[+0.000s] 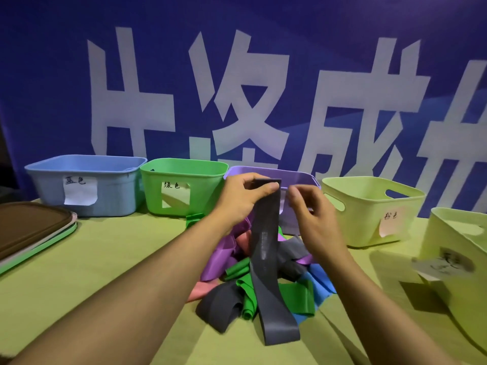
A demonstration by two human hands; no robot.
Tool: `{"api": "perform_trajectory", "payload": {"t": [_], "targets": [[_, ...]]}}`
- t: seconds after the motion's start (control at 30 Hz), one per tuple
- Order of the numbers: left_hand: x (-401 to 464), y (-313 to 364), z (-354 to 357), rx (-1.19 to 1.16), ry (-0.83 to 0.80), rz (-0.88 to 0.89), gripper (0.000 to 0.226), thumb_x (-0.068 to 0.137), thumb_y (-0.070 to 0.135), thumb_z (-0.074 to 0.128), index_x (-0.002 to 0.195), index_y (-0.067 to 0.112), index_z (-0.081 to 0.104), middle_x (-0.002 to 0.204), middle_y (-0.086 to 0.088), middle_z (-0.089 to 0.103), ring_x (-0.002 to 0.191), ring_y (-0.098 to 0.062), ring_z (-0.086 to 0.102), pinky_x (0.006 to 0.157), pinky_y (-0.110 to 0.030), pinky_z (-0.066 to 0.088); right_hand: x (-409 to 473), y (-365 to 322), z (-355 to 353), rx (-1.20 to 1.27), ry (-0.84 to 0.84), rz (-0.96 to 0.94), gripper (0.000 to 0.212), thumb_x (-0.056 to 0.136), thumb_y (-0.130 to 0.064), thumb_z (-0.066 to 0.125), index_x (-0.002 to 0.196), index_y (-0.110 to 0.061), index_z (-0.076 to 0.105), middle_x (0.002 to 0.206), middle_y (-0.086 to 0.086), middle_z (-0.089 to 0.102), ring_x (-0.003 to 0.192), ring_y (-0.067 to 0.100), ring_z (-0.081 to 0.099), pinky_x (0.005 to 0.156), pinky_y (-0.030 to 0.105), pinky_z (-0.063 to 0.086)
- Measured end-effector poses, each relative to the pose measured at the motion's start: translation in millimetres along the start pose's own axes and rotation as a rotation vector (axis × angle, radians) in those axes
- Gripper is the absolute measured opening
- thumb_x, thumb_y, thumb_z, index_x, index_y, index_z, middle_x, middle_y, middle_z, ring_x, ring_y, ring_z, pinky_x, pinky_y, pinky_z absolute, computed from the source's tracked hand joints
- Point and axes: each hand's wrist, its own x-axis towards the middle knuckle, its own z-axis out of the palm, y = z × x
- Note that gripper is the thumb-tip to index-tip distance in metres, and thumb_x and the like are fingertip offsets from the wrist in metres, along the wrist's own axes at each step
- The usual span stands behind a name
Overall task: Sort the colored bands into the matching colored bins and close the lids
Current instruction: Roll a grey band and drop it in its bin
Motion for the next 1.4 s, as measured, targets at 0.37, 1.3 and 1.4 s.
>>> {"api": "perform_trajectory", "payload": {"t": [0.37,1.3,1.4], "targets": [[-7.2,-23.0,3.6,-0.017,0.02,0.127,0.014,0.084,0.001,0.079,0.092,0.013,0.079,0.084,0.007,0.078,0.081,-0.002,0.071,0.083,-0.019,0.055,19.2,24.5,32.5,0.367,0.022,0.175,0.029,0.098,-0.033,0.063,0.087,-0.009,0.075,0.076,0.007,0.072,0.07,0.006,0.065,0.061,0.019,0.055],[-19.7,-29.8,-12.3,-0.034,0.094,0.079,0.011,0.09,0.015,0.077,0.094,0.025,0.079,0.096,0.002,0.08,0.097,-0.016,0.075,0.092,-0.04,0.061,18.2,38.5,30.9,0.261,-0.02,-0.004,0.009,0.095,-0.02,0.069,0.101,-0.018,0.076,0.093,-0.006,0.077,0.092,0.01,0.073,0.077,0.024,0.058],[-20.0,-31.1,-12.8,-0.074,0.09,0.065,0.014,0.089,0.01,0.077,0.097,0.022,0.079,0.098,0.0,0.08,0.099,-0.018,0.075,0.092,-0.038,0.06,16.8,39.6,30.2,0.258,-0.036,-0.016,0.012,0.096,-0.018,0.068,0.106,-0.016,0.075,0.097,-0.004,0.077,0.098,0.012,0.072,0.086,0.029,0.06]]}}
